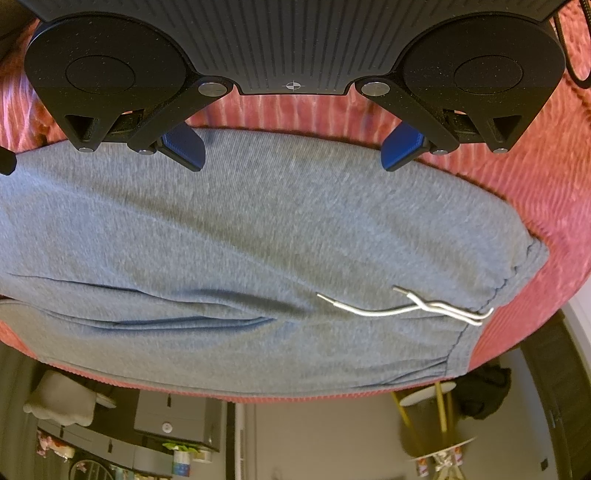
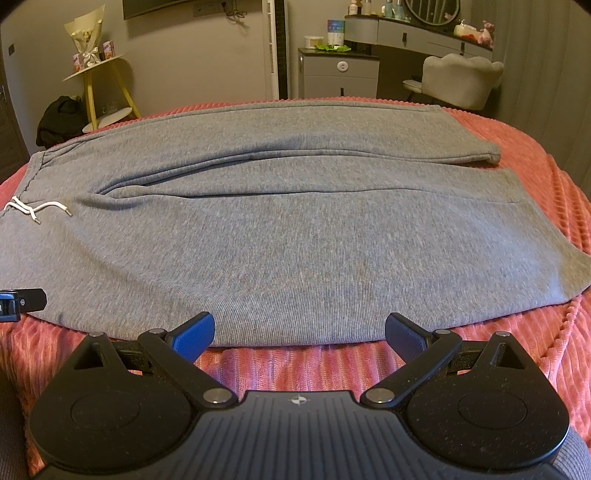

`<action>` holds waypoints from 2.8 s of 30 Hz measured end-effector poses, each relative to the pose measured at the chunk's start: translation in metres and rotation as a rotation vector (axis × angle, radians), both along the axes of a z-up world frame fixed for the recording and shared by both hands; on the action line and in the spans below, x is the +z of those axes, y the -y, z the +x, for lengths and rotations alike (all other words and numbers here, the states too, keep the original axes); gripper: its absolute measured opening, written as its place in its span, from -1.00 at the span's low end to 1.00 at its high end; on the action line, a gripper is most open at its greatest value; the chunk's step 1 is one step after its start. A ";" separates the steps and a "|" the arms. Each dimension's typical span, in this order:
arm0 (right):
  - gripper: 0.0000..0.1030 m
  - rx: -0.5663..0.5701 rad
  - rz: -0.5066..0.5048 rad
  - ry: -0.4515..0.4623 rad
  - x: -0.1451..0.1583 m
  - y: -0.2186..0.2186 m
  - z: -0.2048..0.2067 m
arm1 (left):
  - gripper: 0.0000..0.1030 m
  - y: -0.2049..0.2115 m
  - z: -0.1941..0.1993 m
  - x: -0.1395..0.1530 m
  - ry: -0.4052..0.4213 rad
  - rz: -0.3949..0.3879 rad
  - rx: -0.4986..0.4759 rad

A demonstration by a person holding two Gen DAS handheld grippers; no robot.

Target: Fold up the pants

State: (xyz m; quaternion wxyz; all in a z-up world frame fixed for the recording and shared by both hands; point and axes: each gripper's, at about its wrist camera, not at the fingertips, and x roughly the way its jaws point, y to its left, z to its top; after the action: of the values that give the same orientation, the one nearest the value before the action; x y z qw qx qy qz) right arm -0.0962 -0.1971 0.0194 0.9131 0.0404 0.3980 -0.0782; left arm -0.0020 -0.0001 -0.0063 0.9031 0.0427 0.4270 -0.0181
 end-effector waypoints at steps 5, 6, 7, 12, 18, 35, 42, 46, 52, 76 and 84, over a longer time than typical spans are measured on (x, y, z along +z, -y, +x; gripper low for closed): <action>0.92 -0.001 0.001 -0.001 0.000 0.000 -0.001 | 1.00 0.000 0.001 0.001 -0.007 0.000 0.002; 0.92 -0.001 0.001 -0.002 0.000 0.001 0.000 | 1.00 0.000 0.001 0.001 -0.008 -0.001 0.002; 0.92 -0.001 0.001 -0.003 0.000 0.000 -0.001 | 1.00 -0.001 0.001 0.001 -0.009 -0.001 0.003; 0.92 -0.006 0.006 -0.003 0.000 0.001 0.000 | 1.00 -0.001 0.002 0.001 -0.016 0.000 0.003; 0.92 -0.009 0.012 -0.004 -0.001 0.002 0.002 | 1.00 -0.001 0.004 0.000 -0.024 0.001 0.004; 0.92 -0.013 0.022 -0.002 -0.001 0.003 0.002 | 1.00 -0.001 0.005 -0.002 -0.034 0.001 0.010; 0.92 -0.015 0.025 -0.001 -0.001 0.003 0.002 | 1.00 -0.001 0.005 -0.003 -0.037 0.001 0.011; 0.92 -0.015 0.026 -0.001 -0.001 0.003 0.002 | 1.00 -0.001 0.004 -0.003 -0.039 0.000 0.011; 0.92 -0.015 0.026 -0.001 -0.001 0.003 0.002 | 1.00 -0.001 0.005 -0.003 -0.042 -0.002 0.012; 0.92 -0.015 0.030 0.005 0.000 0.003 0.002 | 1.00 -0.002 0.005 -0.005 -0.043 -0.010 0.014; 0.92 -0.016 0.031 0.003 -0.001 0.003 0.003 | 1.00 -0.003 0.005 -0.003 -0.048 -0.017 0.014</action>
State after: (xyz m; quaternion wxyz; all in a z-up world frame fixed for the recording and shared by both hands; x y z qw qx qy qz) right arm -0.0934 -0.1999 0.0189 0.9123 0.0580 0.3977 -0.0790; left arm 0.0028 0.0026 -0.0092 0.8931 0.0315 0.4485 -0.0165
